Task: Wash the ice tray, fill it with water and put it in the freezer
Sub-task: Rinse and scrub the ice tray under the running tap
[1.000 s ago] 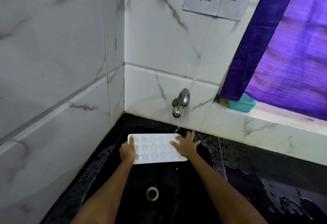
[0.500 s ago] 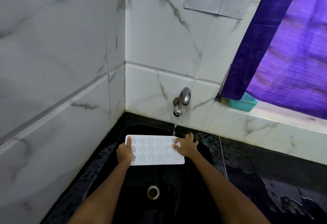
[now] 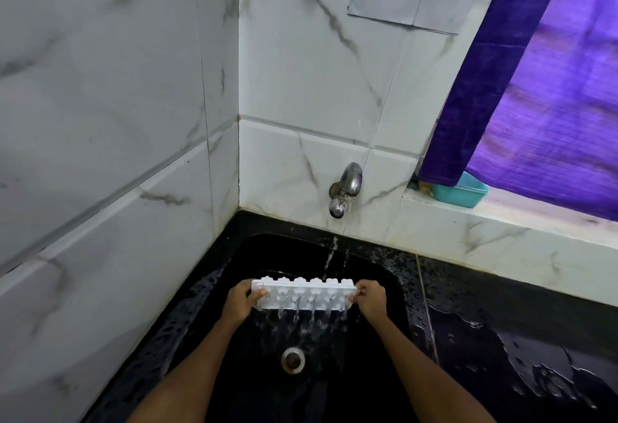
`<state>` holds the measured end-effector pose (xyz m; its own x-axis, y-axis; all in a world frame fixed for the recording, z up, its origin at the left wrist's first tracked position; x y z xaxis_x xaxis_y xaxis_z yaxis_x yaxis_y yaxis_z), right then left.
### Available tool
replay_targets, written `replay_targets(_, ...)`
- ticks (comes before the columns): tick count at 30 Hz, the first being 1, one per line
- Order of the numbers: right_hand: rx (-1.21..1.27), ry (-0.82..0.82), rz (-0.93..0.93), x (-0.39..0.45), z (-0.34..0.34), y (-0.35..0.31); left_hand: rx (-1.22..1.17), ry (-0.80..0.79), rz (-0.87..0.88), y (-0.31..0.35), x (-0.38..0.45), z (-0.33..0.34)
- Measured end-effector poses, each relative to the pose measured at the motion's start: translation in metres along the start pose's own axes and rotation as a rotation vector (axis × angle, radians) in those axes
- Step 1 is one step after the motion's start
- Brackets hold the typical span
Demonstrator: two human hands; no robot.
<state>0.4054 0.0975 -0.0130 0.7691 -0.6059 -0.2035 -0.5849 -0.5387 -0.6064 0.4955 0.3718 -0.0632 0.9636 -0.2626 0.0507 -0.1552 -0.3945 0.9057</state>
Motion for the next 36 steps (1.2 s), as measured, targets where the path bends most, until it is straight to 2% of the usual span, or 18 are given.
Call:
replay_targets(4, 0.108, 0.068, 0.033, -0.003, -0.003, 0.005, -0.017, 0.013, 0.002, 0.003, 0.0, 0.006)
replay_targets(6, 0.194, 0.087, 0.06, -0.001, -0.004, 0.002, -0.078, 0.026, -0.053, 0.007, 0.001, 0.006)
replay_targets(11, 0.139, -0.029, -0.007, 0.009, -0.007, -0.036, -0.327, 0.223, -0.262, 0.006, 0.002, -0.004)
replay_targets(15, 0.102, -0.155, -0.082, 0.013, -0.002, -0.07, -0.3, 0.353, -0.323, 0.006, 0.003, -0.01)
replay_targets(19, 0.174, -0.166, -0.071, 0.014, 0.005, -0.08, -0.282, 0.423, -0.365, 0.02, 0.004, -0.012)
replay_targets(22, 0.012, -0.144, -0.004, 0.017, 0.007, -0.076, -0.275, 0.461, -0.363, 0.024, 0.003, -0.011)
replay_targets(25, -0.285, -0.282, 0.031, 0.017, 0.011, -0.069, -0.259, 0.446, -0.314, 0.034, 0.006, -0.005)
replay_targets(27, -0.297, -0.292, -0.032, 0.019, 0.009, -0.065, -0.261, 0.464, -0.29, 0.044, 0.008, -0.005)
replay_targets(31, -0.319, -0.189, -0.066, 0.027, -0.004, -0.056, -0.203, 0.48, -0.251, 0.052, 0.013, -0.007)
replay_targets(33, -0.389, -0.148, -0.093, 0.027, -0.002, -0.057, -0.219, 0.479, -0.272, 0.053, 0.012, -0.001)
replay_targets(36, -0.335, -0.154, -0.143, 0.024, -0.003, -0.06, -0.273, 0.497, -0.316, 0.046, 0.01, 0.001)
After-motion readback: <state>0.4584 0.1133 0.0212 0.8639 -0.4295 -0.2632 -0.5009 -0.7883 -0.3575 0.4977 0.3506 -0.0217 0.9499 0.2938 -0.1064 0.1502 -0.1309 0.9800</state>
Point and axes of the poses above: each hand's wrist, its own x-axis towards the middle knuckle, its own z-axis out of the palm, y = z × x, the point moved 4 cm from there along x, towards the middle knuckle, and after that the axes turned 8 degrees about z, right-handed, at the moved point
